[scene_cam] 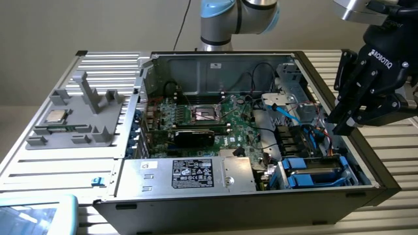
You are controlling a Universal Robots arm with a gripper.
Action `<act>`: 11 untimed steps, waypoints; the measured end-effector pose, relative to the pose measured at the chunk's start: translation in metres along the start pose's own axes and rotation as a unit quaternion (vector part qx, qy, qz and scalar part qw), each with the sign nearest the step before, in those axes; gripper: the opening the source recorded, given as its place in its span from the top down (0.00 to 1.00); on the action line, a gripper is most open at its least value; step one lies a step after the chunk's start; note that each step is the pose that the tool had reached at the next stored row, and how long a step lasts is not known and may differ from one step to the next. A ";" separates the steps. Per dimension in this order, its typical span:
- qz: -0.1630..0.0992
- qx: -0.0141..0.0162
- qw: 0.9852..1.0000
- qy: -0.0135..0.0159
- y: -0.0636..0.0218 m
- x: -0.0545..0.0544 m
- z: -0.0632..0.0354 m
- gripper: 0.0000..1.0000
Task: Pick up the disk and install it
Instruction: 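Insert the first disk wire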
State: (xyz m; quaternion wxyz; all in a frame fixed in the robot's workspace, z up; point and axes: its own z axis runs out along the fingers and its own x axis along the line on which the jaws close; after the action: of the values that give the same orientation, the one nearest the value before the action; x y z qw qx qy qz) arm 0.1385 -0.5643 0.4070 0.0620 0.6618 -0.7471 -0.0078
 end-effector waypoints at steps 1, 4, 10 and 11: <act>0.000 0.000 1.000 0.000 0.0000 0.000 0.0000 0.69; 0.000 0.000 1.000 0.000 0.0000 0.000 0.0000 0.69; 0.000 0.000 1.000 0.000 0.0000 0.000 0.0000 0.69; 0.000 0.000 1.000 0.000 0.0010 0.000 0.0000 0.69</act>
State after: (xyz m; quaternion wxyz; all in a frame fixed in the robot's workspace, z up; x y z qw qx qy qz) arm 0.1375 -0.5638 0.4070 0.0621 0.6618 -0.7471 -0.0076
